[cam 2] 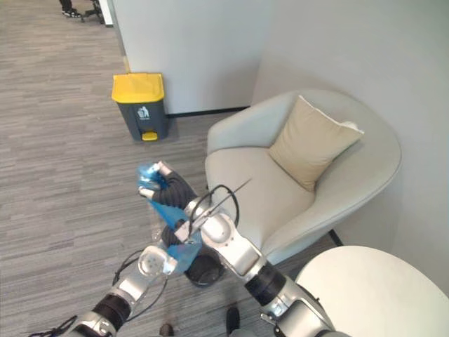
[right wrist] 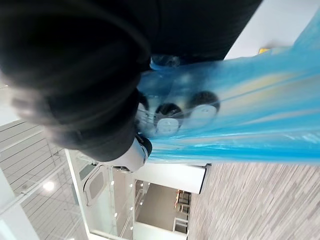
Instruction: Gather rubbish on tea table into small bin, then transfer packed bag to large trash can.
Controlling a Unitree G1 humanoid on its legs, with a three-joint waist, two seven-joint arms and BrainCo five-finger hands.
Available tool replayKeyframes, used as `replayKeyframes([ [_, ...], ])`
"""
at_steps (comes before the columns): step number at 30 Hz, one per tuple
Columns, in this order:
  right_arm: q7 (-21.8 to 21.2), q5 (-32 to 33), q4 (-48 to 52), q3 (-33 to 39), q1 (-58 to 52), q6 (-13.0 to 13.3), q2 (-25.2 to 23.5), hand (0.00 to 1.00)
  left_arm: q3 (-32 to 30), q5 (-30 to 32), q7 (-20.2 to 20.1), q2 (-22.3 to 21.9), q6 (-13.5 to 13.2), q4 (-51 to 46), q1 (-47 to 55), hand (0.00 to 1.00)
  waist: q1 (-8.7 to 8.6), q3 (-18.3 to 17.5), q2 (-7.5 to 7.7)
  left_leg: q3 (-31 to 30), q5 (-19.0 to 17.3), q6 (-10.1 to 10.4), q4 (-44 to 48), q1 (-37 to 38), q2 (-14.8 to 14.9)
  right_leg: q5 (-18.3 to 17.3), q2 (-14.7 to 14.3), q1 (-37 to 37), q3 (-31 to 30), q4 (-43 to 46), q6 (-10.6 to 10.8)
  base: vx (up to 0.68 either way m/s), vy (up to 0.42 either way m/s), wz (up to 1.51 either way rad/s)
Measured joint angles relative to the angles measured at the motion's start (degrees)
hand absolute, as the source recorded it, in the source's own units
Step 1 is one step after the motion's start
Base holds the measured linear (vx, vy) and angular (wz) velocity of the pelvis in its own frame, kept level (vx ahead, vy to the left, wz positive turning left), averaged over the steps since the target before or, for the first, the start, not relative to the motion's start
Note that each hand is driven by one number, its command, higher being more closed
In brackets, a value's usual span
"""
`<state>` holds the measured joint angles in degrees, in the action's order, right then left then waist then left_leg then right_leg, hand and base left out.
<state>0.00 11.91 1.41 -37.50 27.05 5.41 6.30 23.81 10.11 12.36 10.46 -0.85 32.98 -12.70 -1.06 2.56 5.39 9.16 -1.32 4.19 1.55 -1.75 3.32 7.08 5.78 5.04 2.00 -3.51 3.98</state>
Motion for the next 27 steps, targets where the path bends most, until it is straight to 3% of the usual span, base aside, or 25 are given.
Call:
replayKeyframes([
  [8,-0.01,4.42,0.0,-3.42,1.82,0.05,-2.31,1.0,0.31,2.61,4.12,-0.24,0.96,0.23,-1.15,0.0,-0.03,-0.14,0.21,0.79,0.01,0.01,-0.5,0.74,0.07,0.0,-0.16,-0.04,-0.75,0.04,-0.02,0.0,-0.001,-0.05],
  [9,-0.02,4.47,0.0,-3.87,1.82,0.07,-2.62,1.0,0.13,3.27,4.7,-0.41,1.42,0.35,-1.62,1.0,-0.04,-0.14,0.21,0.8,0.0,0.01,-0.51,0.75,0.06,0.0,-0.16,-0.04,-0.76,0.05,-0.02,0.0,0.0,0.0],
  [15,-0.02,6.6,0.0,-5.36,1.64,0.68,-4.08,1.0,-3.69,5.64,8.83,-1.15,3.72,0.55,-2.46,1.0,-0.83,-0.15,0.22,0.9,0.0,0.01,-0.54,0.85,0.07,-0.01,-0.17,-0.04,-0.85,0.07,-0.04,0.0,0.0,0.0],
  [27,-0.85,8.61,2.21,-5.67,-4.79,1.37,-4.32,1.0,-7.13,3.2,8.84,-1.62,4.09,1.61,-2.5,1.0,-1.45,-0.15,0.22,1.34,-0.17,0.15,-0.55,1.11,0.11,-0.03,-0.25,-0.02,-1.32,0.02,-0.06,0.0,0.0,-0.01],
])
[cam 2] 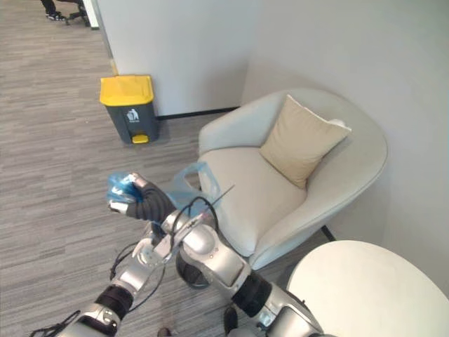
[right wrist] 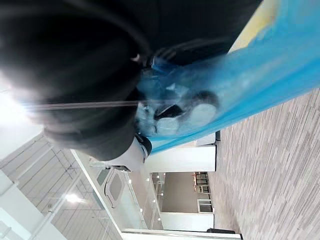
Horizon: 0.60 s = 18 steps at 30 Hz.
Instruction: Gather rubbish on tea table into small bin, then transfer packed bag to large trash can.
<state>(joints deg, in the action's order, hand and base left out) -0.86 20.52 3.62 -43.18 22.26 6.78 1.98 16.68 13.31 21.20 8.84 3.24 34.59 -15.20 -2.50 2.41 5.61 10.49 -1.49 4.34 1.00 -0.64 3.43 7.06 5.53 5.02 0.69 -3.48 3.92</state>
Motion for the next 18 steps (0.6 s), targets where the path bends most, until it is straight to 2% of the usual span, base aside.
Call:
replayKeyframes([
  [4,-0.47,-0.85,-0.02,0.24,-1.95,0.3,0.1,1.0,-0.05,-0.86,0.0,-0.6,-0.01,-0.01,0.06,1.0,-0.02,0.0,0.0,-0.01,0.0,0.0,-0.02,0.01,0.0,0.0,0.01,-0.03,0.02,-0.01,0.0,0.0,0.0,0.0],
  [10,-0.44,-9.4,-3.08,2.4,-6.54,0.68,0.69,1.0,-2.5,-3.53,0.06,-1.21,-0.09,-1.83,1.41,1.0,-0.18,0.01,-0.01,-0.04,0.01,-0.01,-0.19,0.14,-0.01,-0.02,0.01,-0.12,0.04,0.0,0.03,0.0,0.0,0.0],
  [11,-0.32,-10.97,-3.39,2.91,-7.35,0.68,1.18,0.0,-2.71,-4.09,0.07,-1.21,-0.2,-2.83,2.13,1.0,-0.18,0.01,-0.01,-0.07,0.01,-0.01,-0.25,0.15,-0.02,-0.03,0.02,-0.13,0.07,0.0,0.05,0.0,0.0,0.0],
  [18,0.45,-21.52,-4.86,6.12,-11.13,0.73,5.14,0.0,-3.79,-6.8,0.05,-1.71,-0.56,-5.23,4.87,1.0,-0.24,0.05,-0.07,-0.25,0.03,-0.05,-0.88,0.93,-0.1,-0.32,0.09,-0.77,0.31,-0.01,0.43,0.0,0.0,0.01],
])
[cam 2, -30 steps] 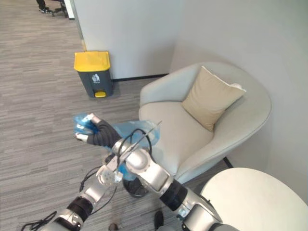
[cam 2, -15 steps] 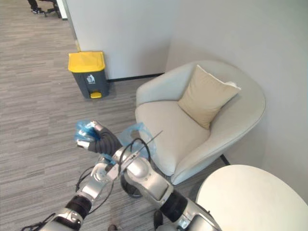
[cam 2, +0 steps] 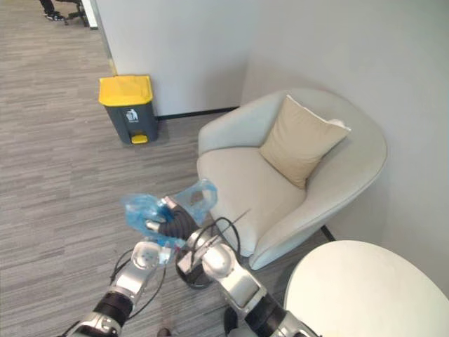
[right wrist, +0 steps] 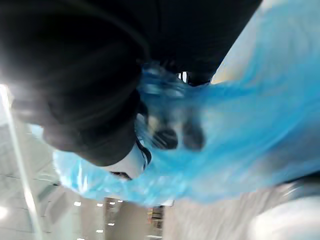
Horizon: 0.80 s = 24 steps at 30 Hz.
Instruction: Gather rubbish on tea table into small bin, then transfer packed bag to large trash can.
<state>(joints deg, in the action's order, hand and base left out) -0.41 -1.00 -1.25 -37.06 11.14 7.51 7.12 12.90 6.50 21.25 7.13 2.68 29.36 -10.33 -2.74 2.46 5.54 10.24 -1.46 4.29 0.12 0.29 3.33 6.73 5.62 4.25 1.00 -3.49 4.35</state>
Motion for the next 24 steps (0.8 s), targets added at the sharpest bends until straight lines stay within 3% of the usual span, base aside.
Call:
replayKeyframes([
  [8,3.94,-13.02,0.1,3.06,-1.15,1.06,2.69,0.0,-0.44,0.0,-0.07,-0.01,-1.12,-4.19,2.02,1.0,0.07,0.06,-0.1,0.07,-0.03,-0.03,-0.01,0.19,-0.02,-0.02,0.02,-0.12,-0.11,0.0,0.03,0.0,0.0,0.0],
  [14,8.46,-19.32,0.6,12.26,-5.61,2.14,4.36,0.0,-2.87,-1.45,-0.19,-1.15,-1.91,-6.7,7.5,1.0,0.34,0.31,-0.74,0.09,-0.32,0.08,0.0,0.21,-0.03,-0.17,0.02,-0.14,-0.11,0.0,0.13,0.0,0.0,0.0],
  [19,10.08,-19.2,-0.21,20.52,-12.92,2.0,3.64,0.0,-5.7,-3.36,-0.26,-1.28,-2.29,-6.83,11.16,1.0,0.43,0.25,-2.01,-0.09,-0.45,0.08,0.0,0.06,-0.03,-0.3,-0.02,-0.26,0.19,-0.39,0.1,0.0,0.0,0.01],
  [24,10.42,-14.75,-11.26,29.58,-15.05,0.64,-0.43,0.0,-9.36,-4.53,-0.8,-1.36,-2.36,-3.13,13.6,1.0,0.46,0.21,-2.82,-0.42,-0.44,0.08,0.0,-0.11,0.02,-0.28,-0.09,-0.4,0.5,-0.83,0.08,0.0,0.0,0.02],
])
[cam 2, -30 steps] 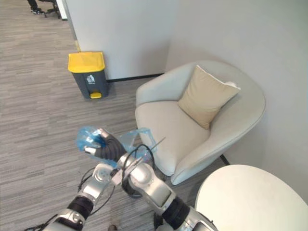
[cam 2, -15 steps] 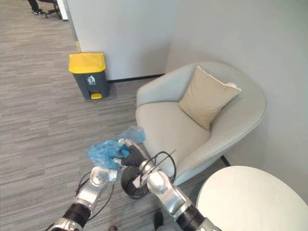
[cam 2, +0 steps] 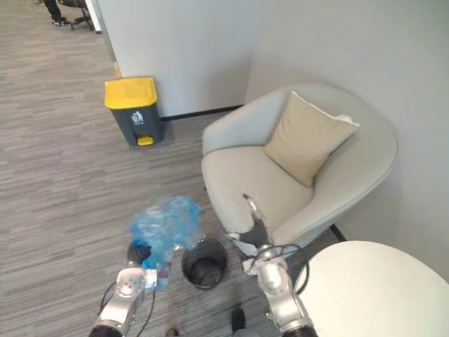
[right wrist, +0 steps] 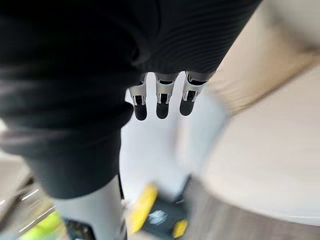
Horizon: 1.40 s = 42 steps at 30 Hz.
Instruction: Gather rubbish on tea table into small bin, then transfer packed bag to large trash can.
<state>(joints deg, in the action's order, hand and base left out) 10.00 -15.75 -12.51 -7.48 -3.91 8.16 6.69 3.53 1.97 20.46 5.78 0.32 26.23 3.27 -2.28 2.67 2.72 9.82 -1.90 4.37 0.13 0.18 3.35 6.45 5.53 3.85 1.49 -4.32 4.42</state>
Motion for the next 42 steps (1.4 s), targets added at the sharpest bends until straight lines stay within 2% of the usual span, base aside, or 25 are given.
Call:
replayKeyframes([
  [5,-1.31,7.13,-14.91,5.37,-1.23,-2.2,-2.7,0.0,-3.16,-2.67,-2.55,-0.12,0.02,7.74,1.04,1.0,0.25,0.03,-0.06,-1.0,-0.05,0.07,-0.11,0.49,-0.05,-0.03,0.12,-1.3,1.12,-0.75,0.0,0.0,-0.002,0.1],
  [7,-1.75,9.51,-21.66,7.23,-1.16,-3.19,-2.76,0.0,-4.72,-4.56,-4.28,-0.4,-0.04,10.71,1.54,1.0,0.97,0.06,-0.23,-0.97,-0.06,0.08,-0.4,0.97,-0.06,-0.17,0.12,-1.65,1.13,-0.75,0.04,0.0,0.0,0.0],
  [11,-2.04,11.88,-33.38,12.07,-0.65,-4.65,-2.72,0.0,-7.06,-6.86,-6.32,-0.63,0.02,18.35,2.0,1.0,1.5,0.09,-0.71,-0.95,0.06,0.03,-1.48,1.85,-0.14,-0.54,0.14,-2.02,1.18,-0.75,0.06,0.0,0.0,0.0],
  [15,-2.0,13.26,-40.07,14.17,-0.41,-5.47,-2.64,0.0,-7.15,-7.02,-7.15,-0.84,0.06,22.36,2.25,1.0,1.75,-0.08,-1.13,-0.83,0.14,-0.02,-1.98,2.13,-0.26,-0.68,0.18,-2.05,1.11,-0.74,0.13,0.0,0.0,-0.01],
  [24,-1.96,13.64,-43.53,15.77,0.7,-5.94,-2.72,0.0,-9.46,-6.57,-7.39,-1.72,0.06,27.45,3.68,1.0,2.68,-0.02,-1.44,2.39,-0.61,-0.04,-2.17,4.84,-0.34,-0.73,-0.03,-2.96,-2.08,-0.72,0.24,-0.01,0.007,-0.19],
  [27,-1.74,13.64,-43.51,15.81,1.44,-5.94,-2.78,0.0,-12.5,-6.67,-8.05,-3.51,0.03,27.9,4.16,1.0,2.85,0.56,-1.65,4.78,-1.18,-0.17,-1.49,4.86,-0.34,-0.95,-0.23,-1.07,-4.34,1.32,0.48,-0.04,0.013,-0.4],
  [29,-1.4,13.61,-42.93,15.69,2.48,-5.96,-3.37,0.0,-13.42,-6.68,-8.34,-3.76,-0.04,27.77,3.51,1.0,3.09,2.01,-1.55,6.29,-2.42,-0.34,0.86,4.11,-0.17,-0.98,-0.3,0.33,-5.53,3.33,0.58,-0.07,0.019,-0.41],
  [30,-1.07,13.57,-41.97,15.42,2.94,-5.94,-4.21,0.0,-13.96,-6.68,-8.33,-3.72,-0.06,27.33,3.04,1.0,3.16,2.61,-1.22,7.27,-4.08,-0.6,4.82,1.98,0.21,-0.99,-0.27,1.91,-6.1,4.83,0.74,-0.15,0.02,-0.34],
  [32,-0.88,13.56,-40.1,15.04,2.98,-5.95,-5.27,0.0,-15.31,-6.92,-8.3,-4.15,-0.08,25.69,1.78,1.0,3.41,3.06,-0.64,8.12,-5.85,-2.53,11.1,-2.88,1.31,1.17,-0.41,5.72,-6.43,6.78,2.63,-0.18,0.029,-0.4],
  [33,-0.57,13.57,-39.6,15.14,4.57,-6.01,-5.43,0.0,-16.11,-7.6,-8.26,-5.63,-0.52,24.33,1.48,1.0,4.59,3.88,-2.37,8.87,-6.24,-2.37,12.09,-4.87,3.72,-2.17,-1.12,8.8,-4.34,14.94,1.42,-0.16,0.054,-0.22],
  [34,-0.32,13.54,-39.21,15.0,4.32,-6.05,-5.97,0.0,-15.49,-7.86,-8.24,-5.91,-0.75,23.31,1.24,1.0,4.55,4.14,-2.1,8.18,-6.19,-2.37,12.8,-5.13,3.81,-10.47,-0.04,11.12,-2.07,29.74,-0.94,-0.09,0.046,-0.02],
  [35,-0.27,13.55,-39.16,15.0,4.06,-6.06,-6.34,0.0,-15.24,-7.86,-8.22,-6.09,-0.77,22.66,1.32,1.0,4.57,4.27,-2.04,7.8,-6.17,-2.4,13.06,-4.85,3.61,-12.66,0.66,10.68,-1.73,33.46,-0.51,-0.03,-0.004,0.31],
  [36,-0.25,13.54,-39.11,14.94,3.77,-6.06,-7.13,0.0,-15.14,-7.87,-8.21,-6.25,-0.92,21.7,1.9,1.0,4.73,3.92,-1.18,7.19,-6.02,-2.47,13.51,-4.83,3.01,-15.6,1.98,8.94,-1.74,37.36,0.7,-0.01,-0.081,0.37],
  [37,-0.15,13.56,-38.36,14.09,3.79,-6.05,-7.71,0.0,-15.14,-7.89,-8.23,-6.18,-1.07,20.73,2.84,1.0,5.26,3.44,0.08,6.51,-5.91,-2.6,15.27,-6.02,2.47,-19.12,3.45,6.29,-2.12,38.67,2.28,-0.06,-0.146,0.4],
  [38,-0.09,13.55,-37.54,13.65,4.15,-5.92,-7.91,0.0,-15.24,-7.9,-8.21,-6.12,-1.16,19.99,2.75,1.0,5.54,3.51,0.58,6.09,-5.91,-2.59,16.54,-7.13,2.4,-21.2,3.98,4.89,-2.27,38.55,2.62,-0.12,-0.207,0.45],
  [39,0.01,13.6,-37.05,13.39,4.59,-5.88,-7.96,0.0,-15.23,-7.91,-8.19,-6.26,-1.15,19.23,2.62,1.0,5.93,3.47,0.73,5.15,-5.7,-2.26,18.38,-9.19,2.53,-23.24,4.05,3.47,-2.03,35.86,2.36,-0.13,-0.184,0.36],
  [40,0.12,13.65,-36.57,13.35,5.67,-5.89,-7.76,0.0,-15.13,-7.97,-8.12,-6.67,-1.14,18.89,2.2,1.0,6.1,3.46,0.77,4.53,-5.24,-1.52,18.88,-10.32,2.94,-24.13,3.31,2.46,-1.2,32.19,1.14,-0.22,-0.215,0.26],
  [42,0.28,13.67,-35.53,12.9,7.22,-5.84,-7.38,0.0,-14.04,-8.25,-8.05,-7.58,-1.17,18.86,1.92,1.0,6.57,4.64,-2.06,3.33,-2.63,-0.35,17.35,-11.67,4.2,-23.85,1.79,0.98,1.29,27.1,-0.24,-0.25,-0.175,0.29],
])
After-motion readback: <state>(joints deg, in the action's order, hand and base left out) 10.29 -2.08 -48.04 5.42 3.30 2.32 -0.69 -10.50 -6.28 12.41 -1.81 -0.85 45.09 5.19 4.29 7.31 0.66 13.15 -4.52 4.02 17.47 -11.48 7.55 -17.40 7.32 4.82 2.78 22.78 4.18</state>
